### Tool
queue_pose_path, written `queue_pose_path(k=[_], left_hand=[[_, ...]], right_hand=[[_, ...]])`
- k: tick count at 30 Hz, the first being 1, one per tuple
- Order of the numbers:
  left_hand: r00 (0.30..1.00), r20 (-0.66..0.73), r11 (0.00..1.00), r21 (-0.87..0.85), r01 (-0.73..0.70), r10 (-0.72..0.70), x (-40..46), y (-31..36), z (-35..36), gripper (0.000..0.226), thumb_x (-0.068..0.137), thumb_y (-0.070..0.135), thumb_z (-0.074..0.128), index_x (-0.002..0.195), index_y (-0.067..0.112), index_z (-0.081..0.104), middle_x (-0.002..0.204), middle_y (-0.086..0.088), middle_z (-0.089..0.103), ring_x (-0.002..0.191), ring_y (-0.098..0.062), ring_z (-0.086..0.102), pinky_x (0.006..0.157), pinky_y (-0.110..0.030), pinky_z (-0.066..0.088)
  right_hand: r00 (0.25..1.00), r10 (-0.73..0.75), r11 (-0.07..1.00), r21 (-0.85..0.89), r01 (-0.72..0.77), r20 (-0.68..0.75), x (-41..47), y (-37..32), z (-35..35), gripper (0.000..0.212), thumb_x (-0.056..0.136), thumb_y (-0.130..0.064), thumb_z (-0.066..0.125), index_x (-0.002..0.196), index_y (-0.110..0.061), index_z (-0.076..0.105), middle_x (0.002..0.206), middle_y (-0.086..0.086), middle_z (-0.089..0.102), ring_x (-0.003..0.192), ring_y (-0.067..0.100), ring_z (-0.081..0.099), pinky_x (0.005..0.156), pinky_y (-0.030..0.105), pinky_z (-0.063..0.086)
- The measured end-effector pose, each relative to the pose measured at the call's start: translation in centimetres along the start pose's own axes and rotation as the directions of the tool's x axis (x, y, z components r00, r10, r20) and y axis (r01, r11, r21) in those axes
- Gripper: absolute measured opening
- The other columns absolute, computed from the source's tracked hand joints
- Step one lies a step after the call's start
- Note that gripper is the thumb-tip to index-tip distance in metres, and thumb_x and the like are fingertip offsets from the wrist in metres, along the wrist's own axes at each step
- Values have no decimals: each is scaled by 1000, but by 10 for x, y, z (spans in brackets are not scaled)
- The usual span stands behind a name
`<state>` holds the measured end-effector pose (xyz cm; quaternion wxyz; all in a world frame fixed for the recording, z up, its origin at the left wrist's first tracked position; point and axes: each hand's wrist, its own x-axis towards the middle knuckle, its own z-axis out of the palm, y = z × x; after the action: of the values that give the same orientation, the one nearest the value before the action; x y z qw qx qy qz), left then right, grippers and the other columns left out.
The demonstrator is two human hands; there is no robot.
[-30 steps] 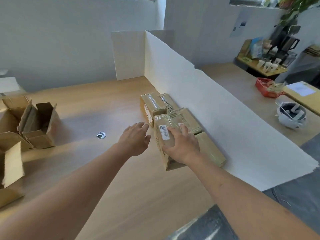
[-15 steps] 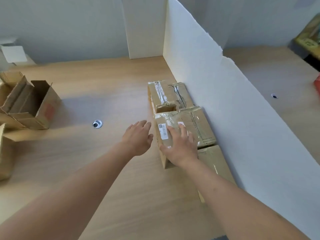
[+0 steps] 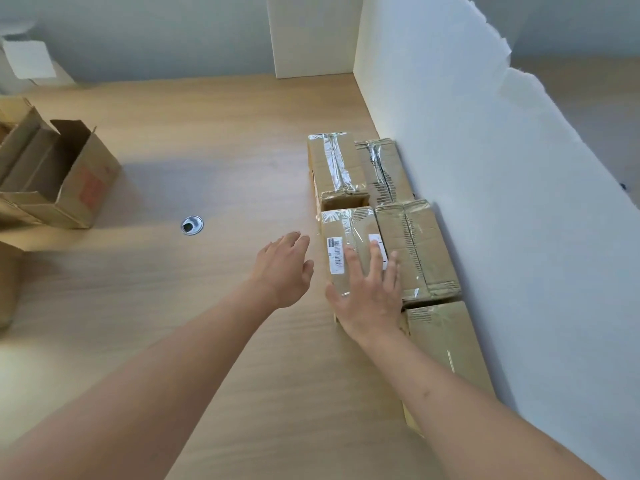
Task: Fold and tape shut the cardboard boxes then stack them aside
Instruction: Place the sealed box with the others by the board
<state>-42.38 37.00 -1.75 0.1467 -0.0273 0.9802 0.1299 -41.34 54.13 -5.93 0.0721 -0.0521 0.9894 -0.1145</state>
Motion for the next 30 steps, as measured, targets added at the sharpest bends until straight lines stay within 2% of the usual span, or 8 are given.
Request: queue_pose_path(k=[4,8,11,19,28,30], left_hand=[[1000,5,1000,-16,-8,8,3,-6,9,50,105,31,46,151,12,40,162,-6,35,145,-28,38,115,-41,33],[1000,14,1000,-5,-25,25,3,-9,11,51,105,32,46,152,12,39,163,-7,33,147,-28,36,117,-41,30],[999,12,999,-2,-45,45,0,-9,8,51,105,33,46,152,13,39,163,-7,33,147,-29,36,117,-41,31],[991,-8,990,50,-130,130,-36,-5,-29,52,106,35,44,153,15,38,162,-6,35,147,-27,35,119,-42,30],[971,-88,973,95,-212,220,-108,-4,-101,58,107,45,38,158,18,30,163,-4,32,153,-30,25,124,-49,22],[969,-119,974,84,-208,217,-126,-5,-118,59,107,46,35,159,19,28,165,-4,29,154,-30,22,124,-49,21]], right_hand=[[999,-30,999,-29,31,13,6,1,5,72,97,-68,36,158,-31,30,169,19,14,153,51,7,125,56,9],[995,-34,996,-75,41,90,10,1,-4,68,102,-68,21,161,-35,14,171,15,0,155,46,-5,127,54,2],[992,-37,996,-73,45,120,10,0,-12,63,104,-63,26,160,-35,16,171,14,2,155,45,-2,127,53,6],[994,-50,999,-1,51,98,-12,-22,-59,55,107,-44,36,156,-21,36,167,13,22,155,36,16,126,46,16],[997,-78,995,-64,79,11,-70,-60,-155,54,104,-55,35,146,-23,48,161,8,37,148,30,33,119,47,31],[995,-95,992,-86,94,-13,-83,-69,-178,55,104,-55,34,145,-23,51,161,8,37,149,30,33,119,47,30]])
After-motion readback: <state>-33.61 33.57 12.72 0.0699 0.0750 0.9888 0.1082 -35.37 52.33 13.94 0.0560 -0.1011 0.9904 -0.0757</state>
